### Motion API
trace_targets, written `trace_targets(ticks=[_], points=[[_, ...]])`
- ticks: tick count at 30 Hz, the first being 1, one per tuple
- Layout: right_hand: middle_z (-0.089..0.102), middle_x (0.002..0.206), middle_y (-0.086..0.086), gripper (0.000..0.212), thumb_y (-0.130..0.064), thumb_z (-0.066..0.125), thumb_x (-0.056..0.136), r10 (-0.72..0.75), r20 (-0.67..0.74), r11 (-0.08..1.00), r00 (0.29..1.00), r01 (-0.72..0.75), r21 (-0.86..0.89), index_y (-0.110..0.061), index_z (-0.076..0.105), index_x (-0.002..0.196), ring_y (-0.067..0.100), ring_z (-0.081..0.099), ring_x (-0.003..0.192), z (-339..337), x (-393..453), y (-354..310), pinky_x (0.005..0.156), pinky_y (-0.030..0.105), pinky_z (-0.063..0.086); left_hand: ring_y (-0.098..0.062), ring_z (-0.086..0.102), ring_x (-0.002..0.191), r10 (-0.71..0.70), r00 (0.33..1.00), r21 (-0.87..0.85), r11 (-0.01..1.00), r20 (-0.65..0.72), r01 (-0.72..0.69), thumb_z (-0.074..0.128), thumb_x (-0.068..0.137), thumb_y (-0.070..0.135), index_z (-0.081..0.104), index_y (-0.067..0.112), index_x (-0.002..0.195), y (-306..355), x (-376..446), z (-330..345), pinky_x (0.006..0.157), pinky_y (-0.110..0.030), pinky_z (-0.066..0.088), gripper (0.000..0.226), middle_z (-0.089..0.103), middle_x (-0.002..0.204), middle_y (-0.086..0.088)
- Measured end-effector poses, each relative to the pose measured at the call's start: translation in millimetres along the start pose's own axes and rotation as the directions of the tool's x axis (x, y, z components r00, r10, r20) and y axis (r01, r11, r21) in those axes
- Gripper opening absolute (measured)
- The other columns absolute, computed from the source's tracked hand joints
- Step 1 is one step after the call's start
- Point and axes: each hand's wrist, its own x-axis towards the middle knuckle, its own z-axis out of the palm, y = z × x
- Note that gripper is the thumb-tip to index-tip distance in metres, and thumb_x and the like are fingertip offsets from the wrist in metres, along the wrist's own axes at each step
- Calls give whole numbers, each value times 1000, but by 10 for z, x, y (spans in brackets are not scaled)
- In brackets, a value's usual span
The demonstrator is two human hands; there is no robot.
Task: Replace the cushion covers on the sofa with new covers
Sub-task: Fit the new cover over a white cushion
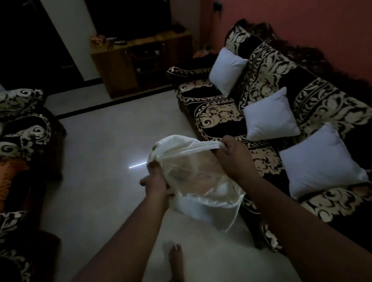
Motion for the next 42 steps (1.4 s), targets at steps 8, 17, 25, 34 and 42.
trace_targets(ticks=[8,17,25,34,42], points=[[71,95,10,34,-38,81,75,257,211,896,943,-314,313,-15,67,95,29,70,89,448,1267,-582,78,50,60,-25,64,104,244,950,30,967,193,-254,64,90,60,44,13,134,754,1047,420,92,-47,56,67,64,126,-9],[63,89,9,23,-30,69,90,304,7,951,953,-304,50,-8,61,91,24,57,81,529,2600,-137,63,32,38,-35,67,105,36,907,254,955,420,-155,70,78,19,55,16,128,1704,2125,898,85,-53,60,53,66,120,-16],[56,74,0,8,-20,61,87,163,-67,960,984,-174,-220,-19,53,87,27,54,67,782,3821,496,52,34,32,-35,63,81,543,788,835,259,289,-485,63,83,1,61,15,108,2366,2745,1571,64,-34,42,29,56,114,-12],[66,89,5,11,-29,63,90,-139,78,938,987,156,-311,-22,57,95,35,64,81,1197,5310,300,60,36,42,-43,65,88,513,799,923,31,314,-383,58,91,9,41,7,124,2973,3362,2415,65,-38,42,38,43,127,-22],[66,88,-1,12,-19,63,81,-314,110,863,943,332,-381,-23,59,91,32,65,75,1609,6463,86,59,31,38,-35,37,145,361,681,770,-307,638,-559,76,80,53,11,20,159,3810,4199,2988,105,-51,40,108,27,163,-14]])
